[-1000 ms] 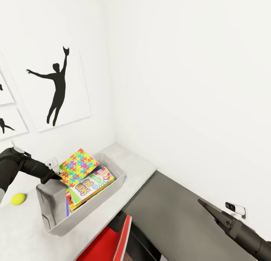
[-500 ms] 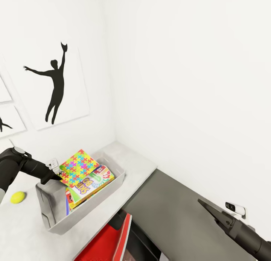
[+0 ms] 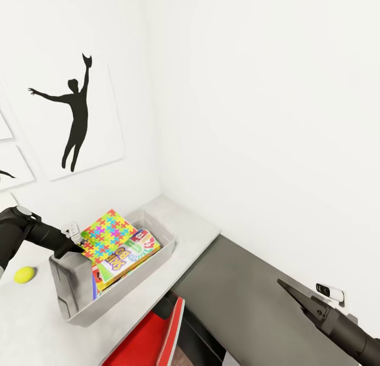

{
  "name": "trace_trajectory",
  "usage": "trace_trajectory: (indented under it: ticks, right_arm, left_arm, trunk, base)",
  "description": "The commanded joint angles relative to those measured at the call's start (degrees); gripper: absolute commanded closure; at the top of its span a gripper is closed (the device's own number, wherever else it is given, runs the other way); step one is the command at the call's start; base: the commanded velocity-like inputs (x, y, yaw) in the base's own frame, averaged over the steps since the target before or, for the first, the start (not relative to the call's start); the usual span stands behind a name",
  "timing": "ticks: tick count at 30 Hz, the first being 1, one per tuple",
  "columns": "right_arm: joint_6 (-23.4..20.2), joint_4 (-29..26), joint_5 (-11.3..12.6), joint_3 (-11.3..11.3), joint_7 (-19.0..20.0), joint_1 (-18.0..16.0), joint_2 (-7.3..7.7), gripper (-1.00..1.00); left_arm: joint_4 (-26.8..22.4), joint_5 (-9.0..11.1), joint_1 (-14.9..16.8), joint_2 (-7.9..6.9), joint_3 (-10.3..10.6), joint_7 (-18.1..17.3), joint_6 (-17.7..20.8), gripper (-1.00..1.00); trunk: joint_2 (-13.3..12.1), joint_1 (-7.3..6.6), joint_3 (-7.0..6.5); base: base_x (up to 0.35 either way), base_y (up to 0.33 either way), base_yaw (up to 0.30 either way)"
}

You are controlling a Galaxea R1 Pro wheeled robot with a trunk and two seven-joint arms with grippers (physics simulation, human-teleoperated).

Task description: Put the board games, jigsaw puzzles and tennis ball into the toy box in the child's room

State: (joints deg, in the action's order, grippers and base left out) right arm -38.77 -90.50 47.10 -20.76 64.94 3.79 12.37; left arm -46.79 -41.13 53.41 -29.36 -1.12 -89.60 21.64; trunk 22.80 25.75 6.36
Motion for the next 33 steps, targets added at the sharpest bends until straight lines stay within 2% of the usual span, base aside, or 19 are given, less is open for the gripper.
trace_trajectory:
  ticks: [1, 12, 25, 33]
  right_arm:
    - [-0.39, -0.03, 0.36, 0.01, -0.08, -0.01, 0.02, -1.0]
    - [-0.34, -0.03, 0.36, 0.01, -0.08, -0.01, 0.02, -1.0]
    - [-0.39, -0.03, 0.36, 0.01, -0.08, -0.01, 0.02, -1.0]
    - [-0.42, -0.03, 0.36, 0.01, -0.08, -0.01, 0.02, -1.0]
  left_arm:
    - [-0.06, -0.38, 0.04, -0.03, -0.11, -0.4, 0.6, 1.0]
    - [-0.71, 0.05, 0.03, -0.29, -0.02, -0.4, 0.55, 1.0]
    - [-0.76, 0.17, 0.02, 0.24, -0.83, -0.4, 1.55, 1.0]
    - [-0.76, 0.15, -0.09, 0.52, -0.49, -0.4, 1.73, 1.0]
  trunk:
    - [0.12, 0.04, 0.12]
    - [0.12, 0.04, 0.16]
    - [0.12, 0.04, 0.16]
    - [0.12, 0.04, 0.16]
  base:
    - [0.0, 0.0, 0.0]
    - [0.0, 0.0, 0.0]
    - [0.0, 0.0, 0.0]
    - [0.0, 0.0, 0.0]
